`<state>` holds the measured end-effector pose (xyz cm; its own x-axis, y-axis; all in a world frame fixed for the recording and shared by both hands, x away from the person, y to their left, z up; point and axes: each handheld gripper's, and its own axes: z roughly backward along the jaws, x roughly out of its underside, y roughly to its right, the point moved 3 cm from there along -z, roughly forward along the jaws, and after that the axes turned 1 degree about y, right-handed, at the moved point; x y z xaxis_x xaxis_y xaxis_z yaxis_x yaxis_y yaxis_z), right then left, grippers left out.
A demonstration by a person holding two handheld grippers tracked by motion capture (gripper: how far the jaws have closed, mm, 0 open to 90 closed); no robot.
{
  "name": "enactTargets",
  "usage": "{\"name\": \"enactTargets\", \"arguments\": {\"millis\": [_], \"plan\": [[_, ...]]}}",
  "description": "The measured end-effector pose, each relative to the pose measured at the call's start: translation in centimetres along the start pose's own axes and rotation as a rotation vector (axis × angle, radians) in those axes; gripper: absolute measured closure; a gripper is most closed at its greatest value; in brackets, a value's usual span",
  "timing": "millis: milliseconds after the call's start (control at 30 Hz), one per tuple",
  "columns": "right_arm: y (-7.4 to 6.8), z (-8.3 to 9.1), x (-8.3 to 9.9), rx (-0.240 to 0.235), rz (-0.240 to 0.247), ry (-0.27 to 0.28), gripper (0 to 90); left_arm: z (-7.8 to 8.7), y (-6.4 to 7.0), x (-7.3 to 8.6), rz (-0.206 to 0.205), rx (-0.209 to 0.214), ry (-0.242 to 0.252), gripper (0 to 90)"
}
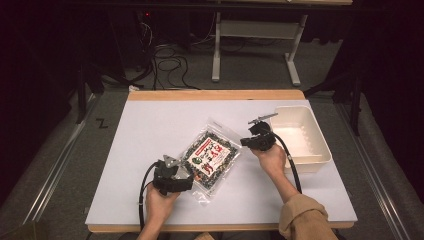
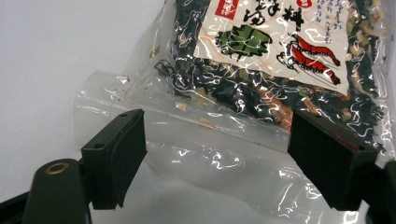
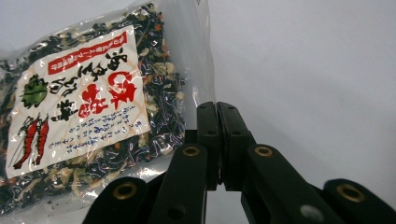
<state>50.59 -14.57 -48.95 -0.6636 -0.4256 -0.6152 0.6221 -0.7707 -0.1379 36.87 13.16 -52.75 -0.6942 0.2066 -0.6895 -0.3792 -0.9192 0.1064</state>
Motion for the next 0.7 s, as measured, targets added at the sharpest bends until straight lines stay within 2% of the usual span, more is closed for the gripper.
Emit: {"name": "enactTargets", "arguments": {"millis": [67,200,300,400,600,700], "plan": [[0.1,0.5,-0.1,0.001,0.003,0.018,89.9,0.0,0.0,0.1,-0.013,-0.011,-0.011,20.2],[0.3,1.7,-0.2,-0.017,-0.006,0.037,90.0,0.0,0.0,0.2,-0.01,-0.003,-0.013,20.1],[0.1,2.5,-0.4,-0.02,0.022,0.045,90.0,0.2,0.0,0.0,-0.004,0.001,-0.002,20.2],[0.0,3.3,-0.5,-0.027,0.029,0.062,90.0,0.1,0.1,0.1,-0.014,0.0,-0.006,20.2],[0.4,5.0,-0.8,-0.021,0.035,0.099,90.0,0.2,0.0,0.2,-0.007,0.003,-0.004,20.2],[0.2,6.0,-1.3,-0.008,0.067,0.103,90.0,0.2,0.1,0.2,-0.014,0.011,-0.004,20.5]]}}
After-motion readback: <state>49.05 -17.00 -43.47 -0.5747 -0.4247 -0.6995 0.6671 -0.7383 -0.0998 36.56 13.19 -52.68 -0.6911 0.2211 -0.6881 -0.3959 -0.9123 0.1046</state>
